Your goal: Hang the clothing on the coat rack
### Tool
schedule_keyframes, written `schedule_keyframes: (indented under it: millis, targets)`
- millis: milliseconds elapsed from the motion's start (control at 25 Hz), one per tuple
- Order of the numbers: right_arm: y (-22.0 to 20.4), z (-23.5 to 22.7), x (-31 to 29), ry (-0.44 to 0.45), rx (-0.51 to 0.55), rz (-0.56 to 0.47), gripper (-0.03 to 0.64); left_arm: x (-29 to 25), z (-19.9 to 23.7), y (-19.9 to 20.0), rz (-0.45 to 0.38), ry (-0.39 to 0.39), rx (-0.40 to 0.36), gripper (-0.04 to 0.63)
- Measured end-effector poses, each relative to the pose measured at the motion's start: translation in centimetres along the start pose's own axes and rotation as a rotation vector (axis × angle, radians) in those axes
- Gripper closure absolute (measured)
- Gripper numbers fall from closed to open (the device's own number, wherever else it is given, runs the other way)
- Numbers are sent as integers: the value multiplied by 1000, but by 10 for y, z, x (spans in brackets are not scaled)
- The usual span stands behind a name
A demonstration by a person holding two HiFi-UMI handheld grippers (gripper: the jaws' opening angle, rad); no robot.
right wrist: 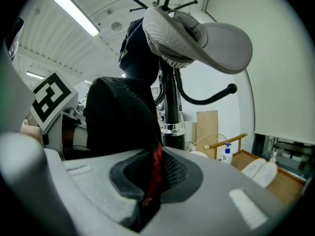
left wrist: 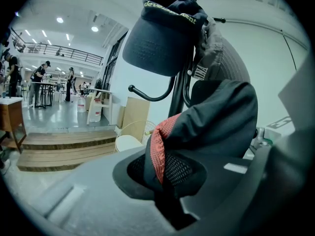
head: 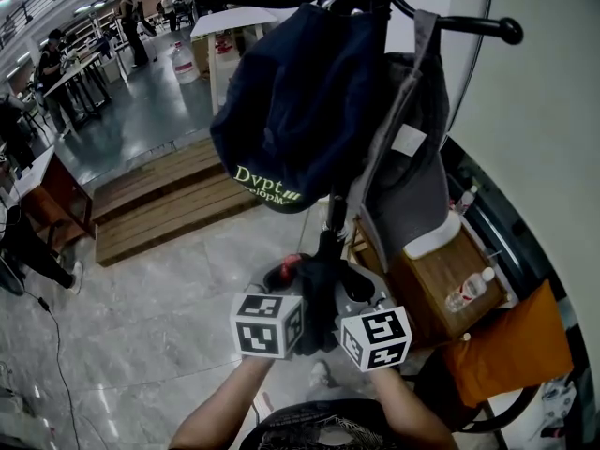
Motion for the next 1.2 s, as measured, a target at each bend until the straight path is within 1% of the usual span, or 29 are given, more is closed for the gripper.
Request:
schedule_keyframes:
  millis: [520, 800, 1040, 1200]
  targets:
    - [-12, 1, 10, -9, -3, 22, 591, 3, -8, -11, 13, -21, -12, 561]
    - [-16, 3, 16, -28, -13, 26, 589, 7, -10, -16, 25, -44, -36, 561]
    - [-21, 8, 19, -17, -31, 42, 584, 12, -14, -20, 35, -68, -55, 561]
    - [-24, 12, 23, -17, -39, 51, 578, 16, -17, -24, 38, -89, -51, 560]
Point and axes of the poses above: the fingertips, and each gripper's own axes: x backward along the fingers, z to its left, y out of its top, the point moved 6 cm from there along x, backward along the fingers, and after that the axes turned 10 degrees about -x, right-handed, at the moved point
